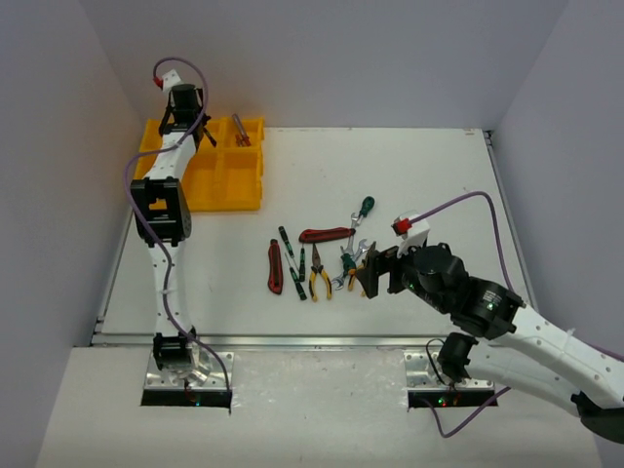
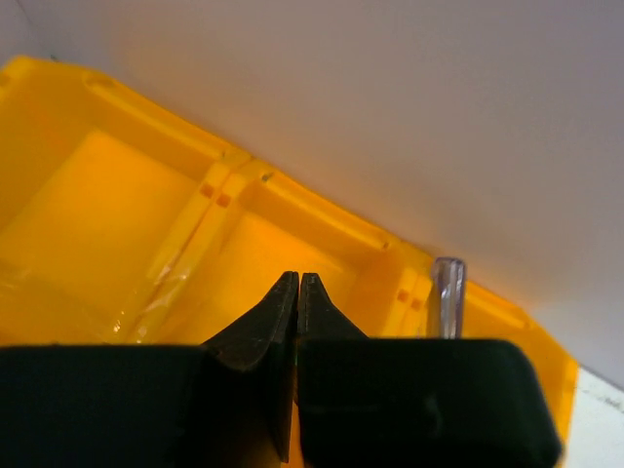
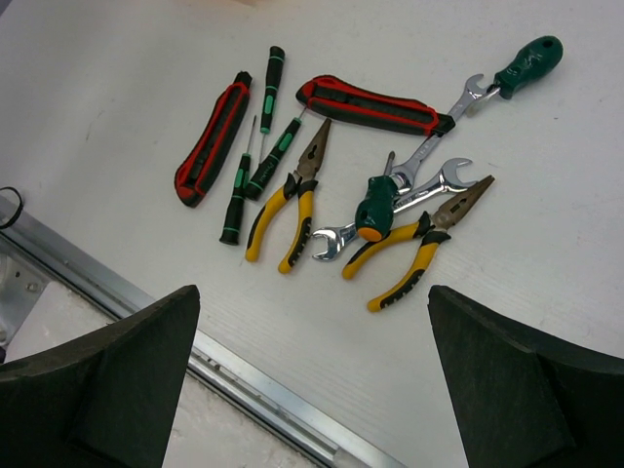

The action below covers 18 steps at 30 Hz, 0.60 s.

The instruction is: Sort the tools into containers

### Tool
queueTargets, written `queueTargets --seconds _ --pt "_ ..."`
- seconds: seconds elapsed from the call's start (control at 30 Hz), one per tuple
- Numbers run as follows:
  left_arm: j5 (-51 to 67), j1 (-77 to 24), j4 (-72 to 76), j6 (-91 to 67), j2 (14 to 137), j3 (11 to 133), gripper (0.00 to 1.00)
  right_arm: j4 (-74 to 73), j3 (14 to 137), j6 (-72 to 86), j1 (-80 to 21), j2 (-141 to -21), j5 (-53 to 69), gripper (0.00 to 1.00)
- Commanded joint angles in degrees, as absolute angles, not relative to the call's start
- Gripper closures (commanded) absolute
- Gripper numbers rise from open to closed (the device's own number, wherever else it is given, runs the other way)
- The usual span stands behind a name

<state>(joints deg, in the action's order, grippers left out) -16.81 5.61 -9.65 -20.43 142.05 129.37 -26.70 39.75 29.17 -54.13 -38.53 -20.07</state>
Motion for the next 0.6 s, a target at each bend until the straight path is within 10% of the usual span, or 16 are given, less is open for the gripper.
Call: queueTargets --seconds 0.0,0.17,0.23,0.57 --pt "-14.61 5.62 -9.76 -20.74 142.61 136.16 1.00 -25.49 39.73 29.87 -54.05 -39.62 -20.04 0.01" --pt "-12.50 5.89 -15.06 -23.78 139.44 139.26 0.22 -25.54 40.23 30.01 -54.05 -42.89 -21.61 0.01" --pt "-12.18 5.89 -16.51 -25.85 136.02 139.65 0.06 -25.58 41.05 29.91 -54.05 -46.16 -21.87 0.01" --pt "-0.33 5.89 -20.73 -35.52 91.61 114.88 0.00 -22.83 58.12 29.08 -52.58 -74.21 -14.49 0.02"
